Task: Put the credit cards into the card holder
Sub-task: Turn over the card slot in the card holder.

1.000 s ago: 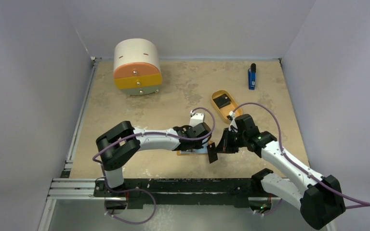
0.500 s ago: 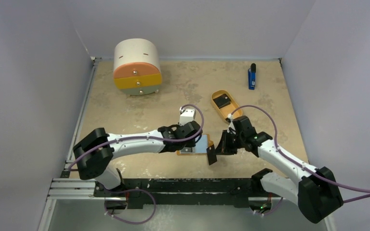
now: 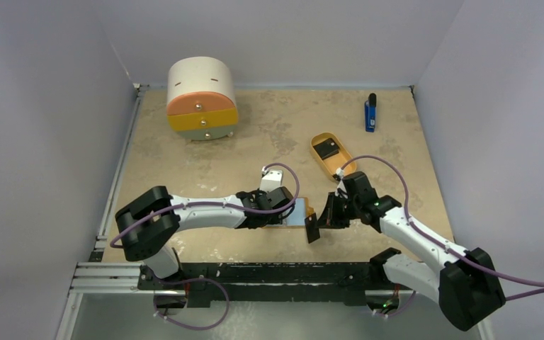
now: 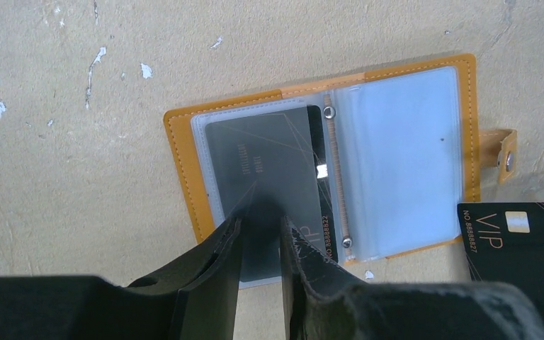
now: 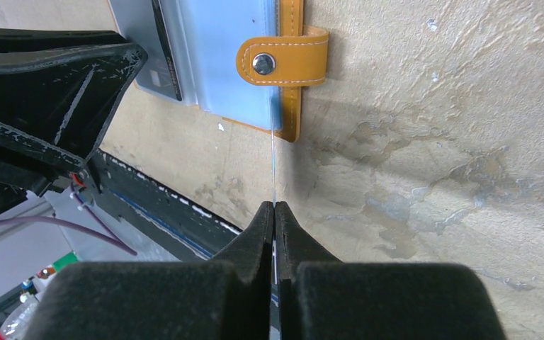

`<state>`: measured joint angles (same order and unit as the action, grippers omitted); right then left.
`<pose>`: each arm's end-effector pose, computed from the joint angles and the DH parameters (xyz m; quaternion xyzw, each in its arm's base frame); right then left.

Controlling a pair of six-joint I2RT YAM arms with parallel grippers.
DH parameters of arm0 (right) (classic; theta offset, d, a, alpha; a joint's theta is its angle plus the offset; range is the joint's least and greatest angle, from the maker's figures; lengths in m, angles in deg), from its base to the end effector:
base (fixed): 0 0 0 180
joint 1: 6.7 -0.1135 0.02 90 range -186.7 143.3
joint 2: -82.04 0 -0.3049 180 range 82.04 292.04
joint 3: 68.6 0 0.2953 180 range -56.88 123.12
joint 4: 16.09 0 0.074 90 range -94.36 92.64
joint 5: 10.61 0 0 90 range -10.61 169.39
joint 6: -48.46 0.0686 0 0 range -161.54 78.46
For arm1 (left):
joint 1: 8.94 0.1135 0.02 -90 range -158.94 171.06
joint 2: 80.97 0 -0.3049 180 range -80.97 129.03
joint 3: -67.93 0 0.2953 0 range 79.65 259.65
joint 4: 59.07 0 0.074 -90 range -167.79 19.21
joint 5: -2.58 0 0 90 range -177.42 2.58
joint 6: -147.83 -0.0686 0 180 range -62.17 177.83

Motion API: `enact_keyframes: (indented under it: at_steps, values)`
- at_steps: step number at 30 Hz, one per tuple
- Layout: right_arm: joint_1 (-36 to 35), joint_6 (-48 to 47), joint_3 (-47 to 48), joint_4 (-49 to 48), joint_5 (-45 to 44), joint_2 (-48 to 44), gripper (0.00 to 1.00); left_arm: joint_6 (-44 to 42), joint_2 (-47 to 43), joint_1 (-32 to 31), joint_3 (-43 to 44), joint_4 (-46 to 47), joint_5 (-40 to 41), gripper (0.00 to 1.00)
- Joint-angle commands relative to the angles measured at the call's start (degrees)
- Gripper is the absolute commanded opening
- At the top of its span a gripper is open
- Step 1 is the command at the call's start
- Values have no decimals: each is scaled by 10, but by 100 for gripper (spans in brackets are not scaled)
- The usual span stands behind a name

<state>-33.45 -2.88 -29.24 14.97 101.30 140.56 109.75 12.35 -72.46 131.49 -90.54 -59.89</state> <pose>0.1919 0.1254 0.1708 0.0315 0.9249 0.3308 0.1845 0.1884 -0.3071 0.1531 0.0363 0.9420 -0.0809 0.3237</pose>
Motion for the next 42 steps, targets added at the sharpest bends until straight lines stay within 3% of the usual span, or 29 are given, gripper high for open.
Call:
enact_keyframes:
  at_steps: [1,19,26,32,42]
  values:
    - [-3,7,-3,-6,-16,0,0,12,8,-2,-8,16,11,25]
    - [-7,5,3,-55,19,66,0,21,16,-2,-25,41,-7,24]
    - [-9,22,8,-92,40,38,0,22,10,-2,-25,38,-9,24]
    - [-9,41,0,-160,96,31,0,26,-18,-2,-19,22,3,25]
    - [-12,52,10,-208,116,80,0,39,-69,3,-15,-20,44,28]
